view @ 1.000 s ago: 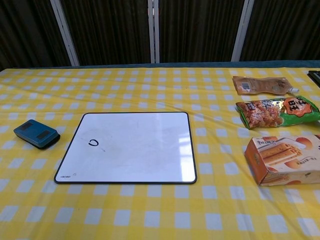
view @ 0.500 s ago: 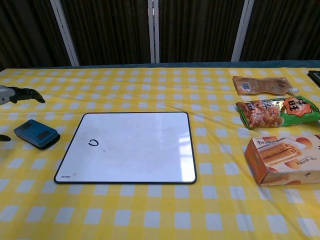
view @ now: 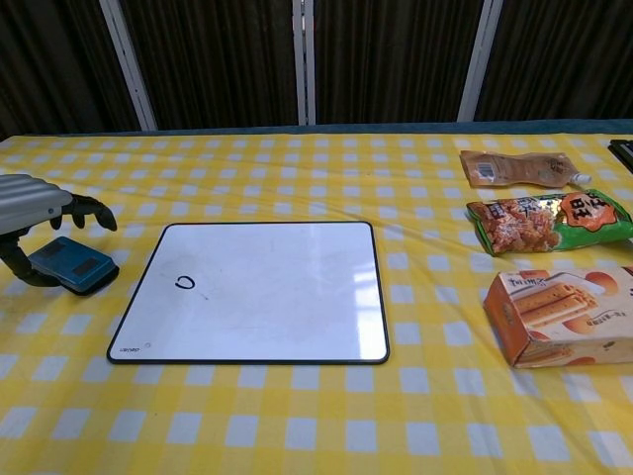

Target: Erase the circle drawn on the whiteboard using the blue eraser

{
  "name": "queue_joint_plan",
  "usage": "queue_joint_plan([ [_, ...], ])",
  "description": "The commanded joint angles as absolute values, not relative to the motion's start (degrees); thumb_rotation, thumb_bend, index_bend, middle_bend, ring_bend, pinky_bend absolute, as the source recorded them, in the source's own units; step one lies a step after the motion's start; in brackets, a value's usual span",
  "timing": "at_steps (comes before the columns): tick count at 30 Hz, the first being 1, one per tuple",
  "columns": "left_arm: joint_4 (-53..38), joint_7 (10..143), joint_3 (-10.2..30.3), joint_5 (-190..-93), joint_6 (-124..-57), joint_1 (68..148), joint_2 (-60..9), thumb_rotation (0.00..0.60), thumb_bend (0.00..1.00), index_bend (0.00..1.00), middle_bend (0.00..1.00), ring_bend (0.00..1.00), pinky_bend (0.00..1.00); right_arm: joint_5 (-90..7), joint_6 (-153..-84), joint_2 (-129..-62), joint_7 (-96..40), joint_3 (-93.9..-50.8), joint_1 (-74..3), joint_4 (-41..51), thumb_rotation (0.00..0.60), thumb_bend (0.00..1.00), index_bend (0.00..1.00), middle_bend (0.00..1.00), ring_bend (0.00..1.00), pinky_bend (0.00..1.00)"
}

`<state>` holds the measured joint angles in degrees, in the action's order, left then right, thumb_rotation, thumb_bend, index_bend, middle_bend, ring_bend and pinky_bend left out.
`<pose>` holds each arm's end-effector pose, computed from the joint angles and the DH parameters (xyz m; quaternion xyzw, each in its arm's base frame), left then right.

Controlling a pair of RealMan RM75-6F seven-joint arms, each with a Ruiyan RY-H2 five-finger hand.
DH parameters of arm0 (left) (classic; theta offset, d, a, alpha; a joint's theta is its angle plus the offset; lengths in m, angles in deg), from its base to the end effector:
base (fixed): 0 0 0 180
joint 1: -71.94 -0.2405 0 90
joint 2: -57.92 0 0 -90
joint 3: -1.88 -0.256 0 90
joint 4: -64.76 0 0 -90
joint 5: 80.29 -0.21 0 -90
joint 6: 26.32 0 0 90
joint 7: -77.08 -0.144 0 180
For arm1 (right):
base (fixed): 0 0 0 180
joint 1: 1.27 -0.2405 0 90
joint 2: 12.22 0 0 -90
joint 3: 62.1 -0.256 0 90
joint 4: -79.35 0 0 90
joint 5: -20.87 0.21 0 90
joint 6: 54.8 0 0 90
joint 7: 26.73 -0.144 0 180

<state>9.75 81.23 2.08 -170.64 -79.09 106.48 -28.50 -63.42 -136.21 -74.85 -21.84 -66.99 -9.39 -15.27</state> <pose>-0.2971 0.3447 0.0241 -0.8075 -0.2909 -0.2510 0.4476 -0.2980 -0.2051 0.1616 0.6164 -0.3638 0.3739 0.5898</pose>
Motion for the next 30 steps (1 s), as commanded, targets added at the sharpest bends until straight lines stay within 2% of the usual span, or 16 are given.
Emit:
queue_joint_plan([
  [1,10.02,81.05,1.94,-170.02,-78.29,106.86,-29.08,0.6,0.2,0.24,0.21,0.28,0.36,-63.51,-136.28,-74.81,-21.85,-66.95,-9.36,-15.36,0.6,0.0,0.0,0.0,0.0,0.0],
  [6,10.53,80.52,1.7,-169.26,-77.71,107.15,-29.77,0.6,0.2,0.28,0.24,0.32,0.4,-63.47,-136.23,-74.75,-21.88,-66.91,-9.36,-15.38,0.6,0.0,0.0,0.0,0.0,0.0],
  [11,11.04,80.29,2.23,-168.33,-79.07,106.9,-30.21,0.6,0.25,0.46,0.41,0.46,0.51,-63.48,-136.27,-74.78,-22.04,-66.96,-9.4,-15.26,0.6,0.0,0.0,0.0,0.0,0.0],
  [16,9.68,80.34,2.24,-168.39,-80.4,106.88,-29.23,0.6,0.31,0.52,0.44,0.49,0.53,-63.41,-136.13,-74.81,-21.97,-66.91,-9.43,-15.29,0.6,0.0,0.0,0.0,0.0,0.0],
  [24,0.35,78.88,4.64,-167.16,-80.27,109.23,-26.94,0.6,0.31,0.53,0.44,0.49,0.53,-63.48,-136.02,-74.82,-21.85,-66.88,-9.54,-15.52,0.6,0.0,0.0,0.0,0.0,0.0],
  [30,-7.28,73.57,8.61,-163.04,-75.92,113.8,-28.92,0.6,0.31,0.53,0.44,0.49,0.53,-62.96,-135.52,-74.86,-22.05,-67.05,-9.76,-15.19,0.6,0.0,0.0,0.0,0.0,0.0],
])
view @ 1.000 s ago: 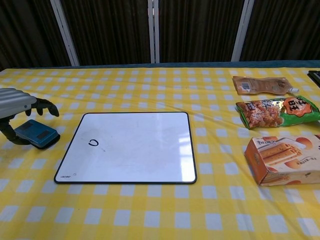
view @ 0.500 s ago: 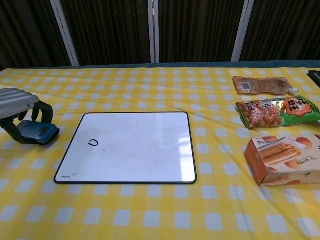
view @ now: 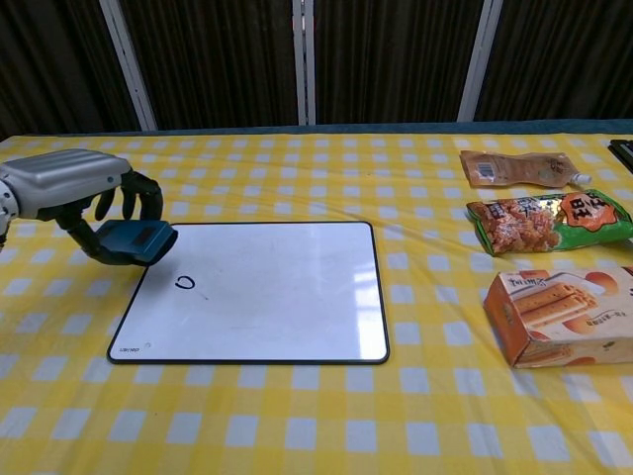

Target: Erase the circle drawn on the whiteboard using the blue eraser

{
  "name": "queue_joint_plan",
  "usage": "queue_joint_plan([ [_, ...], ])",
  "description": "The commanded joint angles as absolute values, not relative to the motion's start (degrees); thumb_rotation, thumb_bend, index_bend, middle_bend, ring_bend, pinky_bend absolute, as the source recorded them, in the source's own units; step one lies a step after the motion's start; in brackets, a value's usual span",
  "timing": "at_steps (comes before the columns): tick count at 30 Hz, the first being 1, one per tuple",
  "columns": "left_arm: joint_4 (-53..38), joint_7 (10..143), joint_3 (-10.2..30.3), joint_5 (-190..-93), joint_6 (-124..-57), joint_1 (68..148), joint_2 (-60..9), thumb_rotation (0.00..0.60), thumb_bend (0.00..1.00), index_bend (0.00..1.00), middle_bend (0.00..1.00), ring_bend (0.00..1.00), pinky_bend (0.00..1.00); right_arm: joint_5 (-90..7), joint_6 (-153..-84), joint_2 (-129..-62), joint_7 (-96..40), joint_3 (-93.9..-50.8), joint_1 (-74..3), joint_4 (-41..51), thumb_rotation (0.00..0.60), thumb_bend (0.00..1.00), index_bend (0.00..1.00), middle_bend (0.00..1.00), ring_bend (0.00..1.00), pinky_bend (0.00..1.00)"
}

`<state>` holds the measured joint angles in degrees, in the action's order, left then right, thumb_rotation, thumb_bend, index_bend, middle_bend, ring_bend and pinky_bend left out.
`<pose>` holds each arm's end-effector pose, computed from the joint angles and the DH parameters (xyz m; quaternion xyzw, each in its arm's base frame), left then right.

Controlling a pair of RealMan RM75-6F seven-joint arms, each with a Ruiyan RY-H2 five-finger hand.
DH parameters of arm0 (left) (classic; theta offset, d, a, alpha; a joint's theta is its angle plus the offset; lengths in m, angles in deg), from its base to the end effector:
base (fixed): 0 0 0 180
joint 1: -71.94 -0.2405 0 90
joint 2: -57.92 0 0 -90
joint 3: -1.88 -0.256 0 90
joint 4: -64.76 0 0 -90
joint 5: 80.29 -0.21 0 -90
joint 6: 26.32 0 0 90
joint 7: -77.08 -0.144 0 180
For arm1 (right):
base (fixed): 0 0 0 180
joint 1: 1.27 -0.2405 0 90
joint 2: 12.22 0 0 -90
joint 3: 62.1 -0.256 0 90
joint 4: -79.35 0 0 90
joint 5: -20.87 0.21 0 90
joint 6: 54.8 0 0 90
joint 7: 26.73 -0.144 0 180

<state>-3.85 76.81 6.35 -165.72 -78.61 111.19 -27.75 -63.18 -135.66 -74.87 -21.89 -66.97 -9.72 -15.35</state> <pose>-0.2185 0.3523 0.0049 -0.7957 -0.3119 -0.3316 0.3995 -0.2976 -0.2067 0.1603 0.6179 -0.3667 0.3728 0.5872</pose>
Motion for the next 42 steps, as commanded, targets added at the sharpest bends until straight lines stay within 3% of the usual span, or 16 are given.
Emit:
queue_joint_plan([
  [1,-7.97,72.97,9.05,-162.19,-75.17,114.32,-29.35,0.6,0.31,0.53,0.44,0.49,0.53,-62.8,-135.46,-74.84,-22.16,-67.09,-9.77,-15.07,0.6,0.0,0.0,0.0,0.0,0.0],
  [11,-9.05,68.2,10.5,-154.93,-70.03,117.62,-33.61,0.6,0.31,0.54,0.44,0.49,0.53,-61.9,-135.42,-74.45,-23.28,-67.22,-9.44,-14.48,0.6,0.0,0.0,0.0,0.0,0.0],
  [26,-11.11,72.6,7.7,-154.91,-68.66,117.33,-33.48,0.6,0.31,0.55,0.45,0.5,0.53,-62.2,-135.71,-74.24,-23.42,-67.13,-9.27,-14.8,0.6,0.0,0.0,0.0,0.0,0.0],
  [42,-2.57,80.98,8.5,-154.5,-68.28,117.16,-34.53,0.6,0.31,0.58,0.48,0.52,0.54,-61.87,-135.58,-74.34,-23.19,-67.29,-9.36,-14.78,0.6,0.0,0.0,0.0,0.0,0.0],
])
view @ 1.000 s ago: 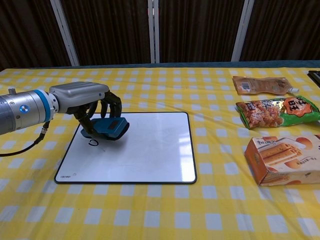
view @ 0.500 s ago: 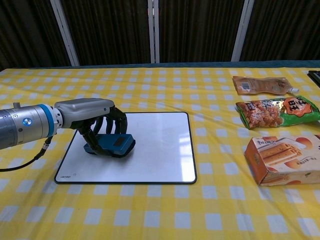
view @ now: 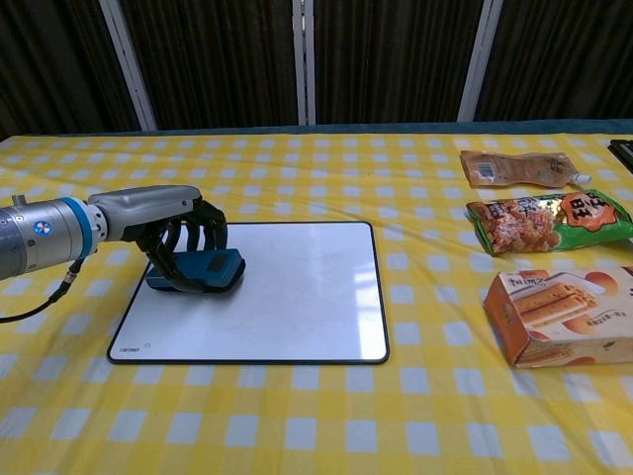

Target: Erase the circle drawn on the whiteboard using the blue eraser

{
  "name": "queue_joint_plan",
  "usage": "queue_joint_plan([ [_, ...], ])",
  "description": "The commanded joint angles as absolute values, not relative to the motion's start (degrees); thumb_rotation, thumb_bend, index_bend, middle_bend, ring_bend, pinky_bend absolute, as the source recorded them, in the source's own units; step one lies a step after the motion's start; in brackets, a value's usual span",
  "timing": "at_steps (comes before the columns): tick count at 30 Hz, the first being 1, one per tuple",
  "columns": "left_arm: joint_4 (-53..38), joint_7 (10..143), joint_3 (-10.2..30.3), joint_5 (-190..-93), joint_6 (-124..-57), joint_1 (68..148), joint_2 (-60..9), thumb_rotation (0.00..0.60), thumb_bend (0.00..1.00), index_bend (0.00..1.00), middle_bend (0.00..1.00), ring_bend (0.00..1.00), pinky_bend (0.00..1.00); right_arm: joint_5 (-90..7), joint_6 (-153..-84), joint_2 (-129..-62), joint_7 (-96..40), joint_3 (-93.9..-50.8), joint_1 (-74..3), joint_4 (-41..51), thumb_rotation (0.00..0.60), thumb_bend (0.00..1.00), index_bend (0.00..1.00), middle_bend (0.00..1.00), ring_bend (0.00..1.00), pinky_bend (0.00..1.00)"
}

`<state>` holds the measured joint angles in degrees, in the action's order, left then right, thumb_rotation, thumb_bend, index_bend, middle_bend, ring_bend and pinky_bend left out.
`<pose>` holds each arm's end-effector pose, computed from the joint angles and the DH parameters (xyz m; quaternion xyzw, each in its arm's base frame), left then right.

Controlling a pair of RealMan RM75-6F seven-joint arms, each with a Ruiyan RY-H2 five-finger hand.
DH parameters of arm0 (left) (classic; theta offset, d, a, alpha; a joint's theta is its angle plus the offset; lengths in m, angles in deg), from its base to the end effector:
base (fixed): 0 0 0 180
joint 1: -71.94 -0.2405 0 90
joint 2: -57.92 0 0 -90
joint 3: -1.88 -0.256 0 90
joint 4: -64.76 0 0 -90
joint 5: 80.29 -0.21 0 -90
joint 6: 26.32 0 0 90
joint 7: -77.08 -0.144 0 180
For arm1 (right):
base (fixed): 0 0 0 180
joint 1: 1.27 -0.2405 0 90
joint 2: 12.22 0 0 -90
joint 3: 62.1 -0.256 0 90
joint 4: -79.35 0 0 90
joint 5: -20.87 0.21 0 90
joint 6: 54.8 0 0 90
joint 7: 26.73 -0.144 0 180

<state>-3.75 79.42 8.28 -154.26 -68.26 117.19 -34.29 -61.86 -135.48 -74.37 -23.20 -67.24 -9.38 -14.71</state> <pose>-0.1839 0.3613 -0.0478 -0.7748 -0.4273 -0.3195 0.3392 -0.3045 -0.2064 0.1658 0.6077 -0.3748 0.3692 0.5949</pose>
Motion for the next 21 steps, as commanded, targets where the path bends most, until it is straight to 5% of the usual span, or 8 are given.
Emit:
queue_joint_plan([
  [1,-2.12,82.26,8.57,-155.05,-68.7,117.08,-34.82,0.6,0.31,0.58,0.48,0.52,0.54,-61.86,-135.64,-74.32,-23.18,-67.31,-9.34,-14.83,0.6,0.0,0.0,0.0,0.0,0.0],
  [21,-5.78,84.73,6.53,-159.82,-69.84,118.37,-37.06,0.6,0.31,0.58,0.48,0.52,0.53,-61.49,-135.65,-74.15,-23.58,-67.4,-9.19,-14.57,0.6,0.0,0.0,0.0,0.0,0.0],
])
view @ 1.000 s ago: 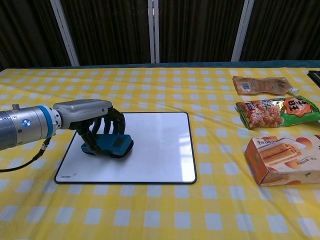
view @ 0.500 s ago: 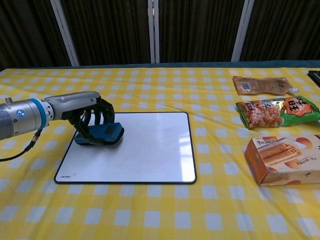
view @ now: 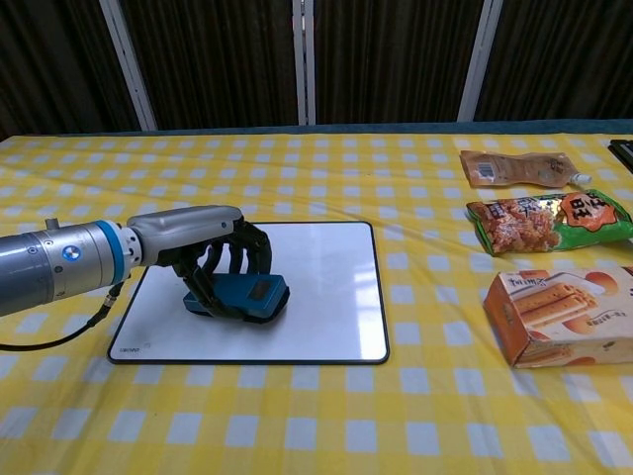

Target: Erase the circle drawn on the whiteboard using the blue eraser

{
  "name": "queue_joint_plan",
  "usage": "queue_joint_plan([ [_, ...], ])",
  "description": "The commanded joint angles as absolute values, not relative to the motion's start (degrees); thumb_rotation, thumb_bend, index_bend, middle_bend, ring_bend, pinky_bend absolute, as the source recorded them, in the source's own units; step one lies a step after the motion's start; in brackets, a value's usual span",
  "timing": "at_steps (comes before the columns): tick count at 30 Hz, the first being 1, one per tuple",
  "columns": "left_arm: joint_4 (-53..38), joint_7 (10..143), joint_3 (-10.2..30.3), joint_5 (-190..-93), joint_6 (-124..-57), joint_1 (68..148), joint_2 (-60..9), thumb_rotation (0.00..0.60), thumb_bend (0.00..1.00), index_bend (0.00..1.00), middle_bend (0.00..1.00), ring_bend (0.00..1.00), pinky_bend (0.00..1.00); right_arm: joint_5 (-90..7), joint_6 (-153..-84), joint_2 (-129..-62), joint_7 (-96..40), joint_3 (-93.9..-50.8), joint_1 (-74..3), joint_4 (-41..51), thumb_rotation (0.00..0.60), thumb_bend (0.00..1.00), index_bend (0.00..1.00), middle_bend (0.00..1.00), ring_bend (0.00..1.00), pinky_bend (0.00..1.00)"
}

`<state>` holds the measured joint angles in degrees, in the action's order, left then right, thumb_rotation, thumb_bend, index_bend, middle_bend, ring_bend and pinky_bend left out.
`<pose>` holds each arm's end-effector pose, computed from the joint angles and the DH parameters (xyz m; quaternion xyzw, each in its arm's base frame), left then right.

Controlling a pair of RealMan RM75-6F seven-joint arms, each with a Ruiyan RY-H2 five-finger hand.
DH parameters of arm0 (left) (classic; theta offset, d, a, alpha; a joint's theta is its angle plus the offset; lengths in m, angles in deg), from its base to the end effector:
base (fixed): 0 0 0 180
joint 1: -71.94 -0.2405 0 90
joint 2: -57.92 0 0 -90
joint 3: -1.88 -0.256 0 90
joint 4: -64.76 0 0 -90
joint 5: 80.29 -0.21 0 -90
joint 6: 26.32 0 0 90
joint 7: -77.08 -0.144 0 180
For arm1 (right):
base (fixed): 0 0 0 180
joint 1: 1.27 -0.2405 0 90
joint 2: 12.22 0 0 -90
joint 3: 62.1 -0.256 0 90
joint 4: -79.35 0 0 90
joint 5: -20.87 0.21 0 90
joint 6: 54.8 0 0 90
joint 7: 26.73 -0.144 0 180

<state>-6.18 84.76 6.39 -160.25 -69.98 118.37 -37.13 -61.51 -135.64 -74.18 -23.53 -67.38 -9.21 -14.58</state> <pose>-0.1530 0.3356 -0.0741 -0.7907 -0.4284 -0.3479 0.2650 -0.3062 -0.2061 0.1683 0.6039 -0.3758 0.3692 0.5982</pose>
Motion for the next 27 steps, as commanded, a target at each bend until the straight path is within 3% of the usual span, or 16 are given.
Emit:
queue_joint_plan([
  [1,-5.46,84.87,6.63,-159.45,-69.73,118.3,-36.99,0.6,0.31,0.58,0.48,0.52,0.53,-61.47,-135.65,-74.13,-23.62,-67.41,-9.18,-14.57,0.6,0.0,0.0,0.0,0.0,0.0],
  [14,2.21,90.82,6.86,-157.13,-68.39,116.72,-36.01,0.6,0.31,0.58,0.48,0.52,0.53,-61.67,-135.71,-74.19,-23.06,-67.46,-9.31,-14.95,0.6,0.0,0.0,0.0,0.0,0.0],
  [27,-3.7,92.5,5.7,-161.58,-69.47,118.0,-37.07,0.6,0.31,0.58,0.48,0.52,0.53,-61.65,-135.88,-74.02,-23.31,-67.5,-9.2,-14.99,0.6,0.0,0.0,0.0,0.0,0.0],
])
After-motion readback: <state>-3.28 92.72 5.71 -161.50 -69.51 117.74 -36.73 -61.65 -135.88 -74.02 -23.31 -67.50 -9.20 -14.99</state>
